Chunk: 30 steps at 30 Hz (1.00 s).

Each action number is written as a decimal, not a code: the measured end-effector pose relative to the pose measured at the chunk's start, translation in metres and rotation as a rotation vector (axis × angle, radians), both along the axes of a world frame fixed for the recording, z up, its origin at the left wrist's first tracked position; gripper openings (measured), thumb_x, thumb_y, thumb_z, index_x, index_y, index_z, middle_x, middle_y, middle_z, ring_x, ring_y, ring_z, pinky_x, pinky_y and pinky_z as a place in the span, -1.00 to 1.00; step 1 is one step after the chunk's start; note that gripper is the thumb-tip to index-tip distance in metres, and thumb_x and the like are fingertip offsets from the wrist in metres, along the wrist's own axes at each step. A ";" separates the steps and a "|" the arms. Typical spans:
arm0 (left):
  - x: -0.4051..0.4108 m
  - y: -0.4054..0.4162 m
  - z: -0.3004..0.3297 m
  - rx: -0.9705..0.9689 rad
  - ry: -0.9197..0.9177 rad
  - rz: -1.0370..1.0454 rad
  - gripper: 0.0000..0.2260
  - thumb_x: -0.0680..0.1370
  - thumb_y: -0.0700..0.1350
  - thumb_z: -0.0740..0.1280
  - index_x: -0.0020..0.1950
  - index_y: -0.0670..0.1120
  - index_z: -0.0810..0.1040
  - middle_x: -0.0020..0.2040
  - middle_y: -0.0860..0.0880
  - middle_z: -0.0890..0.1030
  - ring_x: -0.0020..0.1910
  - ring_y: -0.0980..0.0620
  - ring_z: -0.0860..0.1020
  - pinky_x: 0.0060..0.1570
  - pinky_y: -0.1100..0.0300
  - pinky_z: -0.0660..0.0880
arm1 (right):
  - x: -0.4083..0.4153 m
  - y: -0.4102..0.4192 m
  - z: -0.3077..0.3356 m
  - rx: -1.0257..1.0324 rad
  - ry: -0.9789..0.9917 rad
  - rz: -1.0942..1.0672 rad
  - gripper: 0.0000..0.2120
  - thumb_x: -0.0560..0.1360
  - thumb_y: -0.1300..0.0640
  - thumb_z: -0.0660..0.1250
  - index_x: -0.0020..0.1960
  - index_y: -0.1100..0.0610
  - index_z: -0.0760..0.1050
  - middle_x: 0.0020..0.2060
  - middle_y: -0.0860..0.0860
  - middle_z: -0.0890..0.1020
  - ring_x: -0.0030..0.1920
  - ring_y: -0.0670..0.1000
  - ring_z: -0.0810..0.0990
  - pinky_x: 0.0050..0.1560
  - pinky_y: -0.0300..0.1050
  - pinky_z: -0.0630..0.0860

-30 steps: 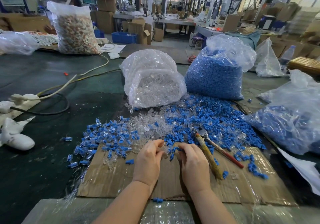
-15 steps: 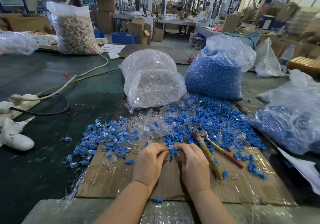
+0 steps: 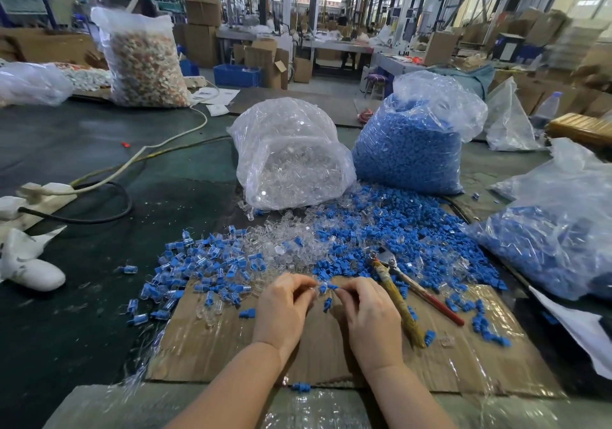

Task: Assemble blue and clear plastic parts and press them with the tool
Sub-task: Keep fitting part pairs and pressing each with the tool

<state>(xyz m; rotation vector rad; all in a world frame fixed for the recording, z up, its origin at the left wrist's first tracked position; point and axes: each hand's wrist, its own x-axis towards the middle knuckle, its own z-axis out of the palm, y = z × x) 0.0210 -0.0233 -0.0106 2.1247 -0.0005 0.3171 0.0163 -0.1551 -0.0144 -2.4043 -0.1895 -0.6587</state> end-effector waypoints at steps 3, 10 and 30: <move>0.002 0.002 0.004 -0.123 0.079 0.021 -0.86 0.51 -0.20 0.35 -0.06 0.05 0.57 -0.15 0.17 0.56 -0.14 0.29 0.50 -0.18 0.58 0.39 | -0.003 0.003 0.002 0.021 0.029 0.037 -0.94 0.50 0.16 0.35 -0.14 0.13 0.52 -0.24 -0.12 0.52 -0.19 -0.08 0.49 -0.15 -0.24 0.41; 0.000 -0.002 0.011 -0.308 0.172 0.000 -0.86 0.51 -0.24 0.33 -0.06 0.00 0.59 -0.13 0.04 0.63 -0.09 0.12 0.58 -0.01 0.27 0.52 | -0.004 0.010 0.012 -0.007 0.085 0.085 -0.91 0.53 0.11 0.30 -0.11 0.11 0.51 -0.20 -0.09 0.55 -0.13 -0.09 0.49 -0.11 -0.25 0.40; -0.006 -0.009 0.025 -0.485 0.250 0.007 -0.89 0.48 -0.27 0.37 -0.14 -0.06 0.61 -0.22 -0.04 0.65 -0.20 0.04 0.62 -0.15 0.20 0.59 | -0.003 0.013 0.024 0.007 0.181 -0.003 -0.83 0.53 -0.01 0.29 -0.06 0.08 0.56 -0.15 -0.08 0.60 -0.09 -0.07 0.53 -0.05 -0.18 0.44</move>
